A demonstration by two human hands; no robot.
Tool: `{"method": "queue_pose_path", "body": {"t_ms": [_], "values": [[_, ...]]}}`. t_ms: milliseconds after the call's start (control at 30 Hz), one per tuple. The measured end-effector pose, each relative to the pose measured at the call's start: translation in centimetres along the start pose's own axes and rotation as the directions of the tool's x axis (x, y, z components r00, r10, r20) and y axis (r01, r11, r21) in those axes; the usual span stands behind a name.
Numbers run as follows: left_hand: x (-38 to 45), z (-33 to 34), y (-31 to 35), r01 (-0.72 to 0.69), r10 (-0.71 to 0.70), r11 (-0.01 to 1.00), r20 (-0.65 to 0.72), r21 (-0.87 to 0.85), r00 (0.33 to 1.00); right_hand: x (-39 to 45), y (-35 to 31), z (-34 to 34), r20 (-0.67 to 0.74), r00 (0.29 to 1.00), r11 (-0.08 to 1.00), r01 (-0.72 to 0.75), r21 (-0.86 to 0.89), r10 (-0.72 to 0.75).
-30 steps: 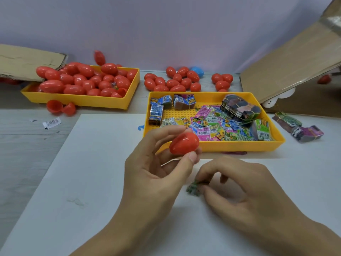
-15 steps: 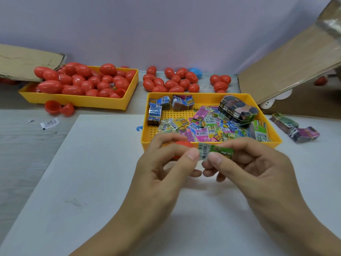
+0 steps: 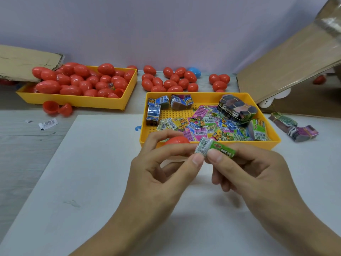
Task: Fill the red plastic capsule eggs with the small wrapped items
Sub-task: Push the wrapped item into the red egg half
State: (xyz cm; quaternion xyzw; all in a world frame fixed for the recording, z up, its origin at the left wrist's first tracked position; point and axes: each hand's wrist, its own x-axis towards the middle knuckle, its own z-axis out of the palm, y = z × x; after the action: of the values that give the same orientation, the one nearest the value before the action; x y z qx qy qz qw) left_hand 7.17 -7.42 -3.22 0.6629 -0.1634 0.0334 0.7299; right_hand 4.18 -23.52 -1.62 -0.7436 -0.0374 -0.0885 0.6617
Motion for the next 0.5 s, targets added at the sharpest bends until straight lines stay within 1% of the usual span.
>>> {"method": "queue_pose_path", "body": {"t_ms": [100,233,400,500], "values": [[0.1,0.0,0.3,-0.008,0.008,1.0,0.008,-0.014,1.0,-0.1,0.1,-0.2,0.019,1.0,0.997,-0.016,-0.082,0.017],[-0.1,0.0,0.5,-0.017,0.017,1.0,0.025,-0.006,1.0,-0.2,0.0,-0.2,0.063,0.998,0.991,-0.016,-0.131,0.024],[-0.2,0.1,1.0,-0.019,0.014,0.999,0.14,0.034,0.99,-0.1,-0.3,-0.5,0.135,0.991,0.99,0.004,-0.14,0.015],[-0.2,0.0,1.0,-0.006,-0.01,0.996,0.176,0.089,0.984,0.0,-0.2,-0.7,0.163,0.986,0.983,0.013,-0.185,0.018]]}}
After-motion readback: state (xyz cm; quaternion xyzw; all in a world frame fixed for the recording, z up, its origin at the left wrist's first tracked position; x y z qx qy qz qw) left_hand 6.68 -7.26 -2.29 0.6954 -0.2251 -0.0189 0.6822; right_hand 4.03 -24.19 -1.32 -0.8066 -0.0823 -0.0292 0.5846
